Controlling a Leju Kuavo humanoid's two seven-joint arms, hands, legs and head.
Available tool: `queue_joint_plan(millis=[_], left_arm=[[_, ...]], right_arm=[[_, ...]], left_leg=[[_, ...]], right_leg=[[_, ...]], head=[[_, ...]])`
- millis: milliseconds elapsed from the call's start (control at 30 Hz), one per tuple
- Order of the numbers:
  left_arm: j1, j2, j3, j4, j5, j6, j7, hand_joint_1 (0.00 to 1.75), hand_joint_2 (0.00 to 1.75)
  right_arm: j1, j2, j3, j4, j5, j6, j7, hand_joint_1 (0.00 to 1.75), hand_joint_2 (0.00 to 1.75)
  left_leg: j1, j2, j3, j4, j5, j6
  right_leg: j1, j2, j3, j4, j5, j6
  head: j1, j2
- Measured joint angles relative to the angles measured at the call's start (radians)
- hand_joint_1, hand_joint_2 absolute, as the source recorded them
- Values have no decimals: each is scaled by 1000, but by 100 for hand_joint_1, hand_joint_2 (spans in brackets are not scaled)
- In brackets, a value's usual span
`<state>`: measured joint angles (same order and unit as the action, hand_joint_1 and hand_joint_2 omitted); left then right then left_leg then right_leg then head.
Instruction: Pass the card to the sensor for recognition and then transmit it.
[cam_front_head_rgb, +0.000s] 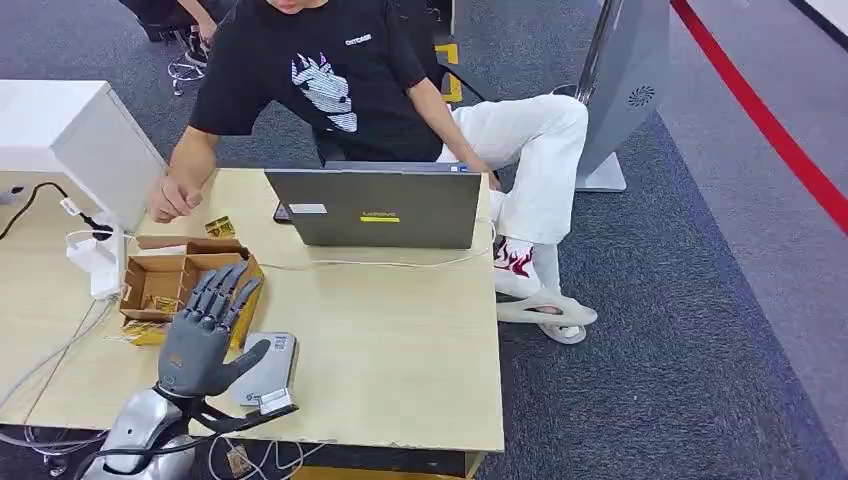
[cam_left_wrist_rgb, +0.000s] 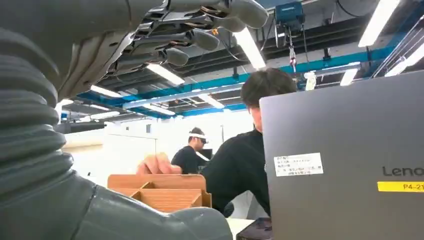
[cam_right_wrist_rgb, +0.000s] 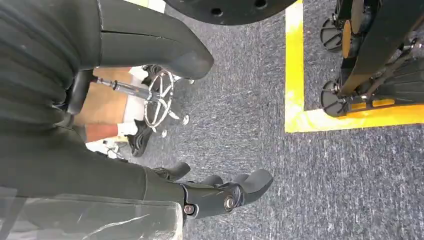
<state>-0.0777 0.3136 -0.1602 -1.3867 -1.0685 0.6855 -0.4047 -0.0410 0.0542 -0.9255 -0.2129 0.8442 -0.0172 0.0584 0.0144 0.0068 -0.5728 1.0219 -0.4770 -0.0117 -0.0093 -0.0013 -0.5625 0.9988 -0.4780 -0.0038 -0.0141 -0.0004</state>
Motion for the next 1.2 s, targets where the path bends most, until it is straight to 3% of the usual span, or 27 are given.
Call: queue_joint_plan(millis=[467,600,867,1200], left_arm=[[82,-8,0,-38,-26,-15,21,0,175],[115,6,19,-33,-83,-3,107,0,175],[63,34,152,125,-100,2,92,0,175],[25,34,202,226,-127,2,91,0,175]], right_arm=[[1,4,-24,0,-11,-3,-4,0,175],[5,7,-34,0,-14,-4,-7,0,175],[6,8,-50,0,8,-4,-7,0,175],[6,8,-63,0,27,-3,-6,0,175]], left_leg=[[0,0,-1,0,0,0],[0,0,-1,0,0,0],[1,-1,-1,0,1,-1],[1,-1,-1,0,1,-1]], right_leg=[[0,0,0,0,0,0],[0,0,-1,0,0,0],[1,-1,-1,1,0,0],[1,0,-1,1,0,0]], head=[[0,0],[0,0],[0,0],[0,0]])
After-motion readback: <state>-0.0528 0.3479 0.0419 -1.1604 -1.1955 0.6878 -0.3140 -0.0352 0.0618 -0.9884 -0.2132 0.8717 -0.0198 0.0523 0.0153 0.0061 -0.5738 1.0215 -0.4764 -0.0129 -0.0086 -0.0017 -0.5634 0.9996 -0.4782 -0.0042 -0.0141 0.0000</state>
